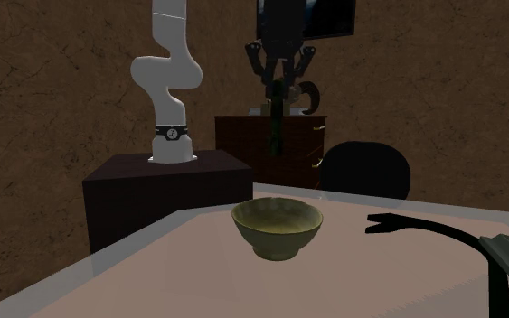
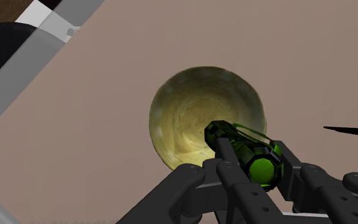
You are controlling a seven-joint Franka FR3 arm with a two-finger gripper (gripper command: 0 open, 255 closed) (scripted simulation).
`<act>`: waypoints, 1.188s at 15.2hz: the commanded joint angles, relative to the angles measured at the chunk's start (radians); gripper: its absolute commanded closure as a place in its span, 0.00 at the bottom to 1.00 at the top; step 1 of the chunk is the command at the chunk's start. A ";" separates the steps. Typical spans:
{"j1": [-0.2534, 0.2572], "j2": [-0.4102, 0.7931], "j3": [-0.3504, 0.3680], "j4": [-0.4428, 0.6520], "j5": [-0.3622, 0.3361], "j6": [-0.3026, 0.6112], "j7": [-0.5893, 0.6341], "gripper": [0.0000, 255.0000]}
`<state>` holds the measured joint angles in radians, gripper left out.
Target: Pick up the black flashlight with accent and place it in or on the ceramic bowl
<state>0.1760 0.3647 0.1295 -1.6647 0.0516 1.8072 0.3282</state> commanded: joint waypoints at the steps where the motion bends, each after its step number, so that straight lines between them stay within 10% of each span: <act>1: 0.007 0.032 0.002 0.029 -0.003 0.004 0.010 1.00; 18: 0.012 0.131 -0.003 -0.060 -0.011 0.191 0.002 1.00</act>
<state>0.1877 0.4859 0.1271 -1.7234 0.0421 1.9864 0.3308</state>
